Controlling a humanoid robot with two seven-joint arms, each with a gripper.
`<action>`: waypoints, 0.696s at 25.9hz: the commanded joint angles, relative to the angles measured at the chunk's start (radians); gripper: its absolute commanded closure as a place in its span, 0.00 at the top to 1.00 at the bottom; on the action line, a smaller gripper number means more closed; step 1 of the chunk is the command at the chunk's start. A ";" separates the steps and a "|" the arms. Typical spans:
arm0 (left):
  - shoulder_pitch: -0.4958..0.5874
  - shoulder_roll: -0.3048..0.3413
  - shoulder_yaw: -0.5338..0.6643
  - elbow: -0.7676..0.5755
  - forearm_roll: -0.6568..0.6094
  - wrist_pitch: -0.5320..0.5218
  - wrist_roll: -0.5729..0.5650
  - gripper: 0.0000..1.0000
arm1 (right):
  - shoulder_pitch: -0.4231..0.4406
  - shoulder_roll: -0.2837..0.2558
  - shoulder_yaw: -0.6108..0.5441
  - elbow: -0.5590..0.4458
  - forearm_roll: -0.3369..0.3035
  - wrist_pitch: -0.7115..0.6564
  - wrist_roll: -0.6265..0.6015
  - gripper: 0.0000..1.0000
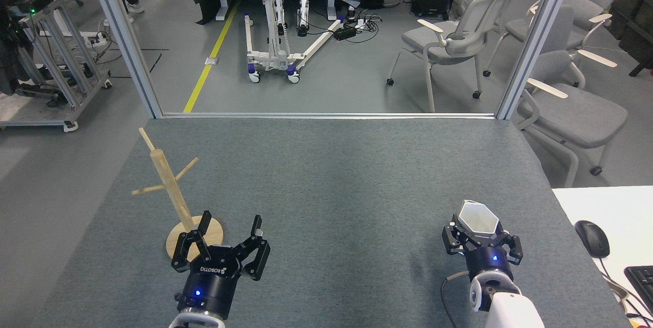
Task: Hang cup on storage rack
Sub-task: 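Hold the white hexagonal cup in the right gripper and begin lifting it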
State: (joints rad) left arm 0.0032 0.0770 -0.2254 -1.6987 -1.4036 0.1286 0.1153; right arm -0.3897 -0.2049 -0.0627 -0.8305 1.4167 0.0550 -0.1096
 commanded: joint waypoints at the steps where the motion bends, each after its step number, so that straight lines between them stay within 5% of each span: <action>1: 0.003 0.000 0.000 -0.001 0.003 0.002 0.000 1.00 | -0.052 -0.002 0.001 0.056 0.001 0.000 -0.001 1.00; 10: 0.000 -0.002 0.001 0.013 0.002 0.013 0.000 1.00 | -0.057 0.013 -0.003 0.057 -0.009 0.003 0.001 0.96; 13: 0.001 -0.002 0.001 0.010 0.002 0.013 0.001 1.00 | -0.057 0.004 -0.002 0.042 -0.050 -0.004 -0.001 0.70; 14: 0.001 -0.003 0.001 0.011 0.002 0.013 0.000 1.00 | -0.057 0.001 -0.002 0.039 -0.053 -0.009 -0.002 0.50; 18: -0.009 0.003 0.001 0.011 0.002 0.013 0.001 1.00 | -0.061 0.006 -0.002 -0.044 -0.055 -0.009 0.008 0.42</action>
State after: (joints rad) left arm -0.0003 0.0748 -0.2239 -1.6869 -1.4019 0.1411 0.1157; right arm -0.4489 -0.2004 -0.0644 -0.8181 1.3681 0.0474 -0.1118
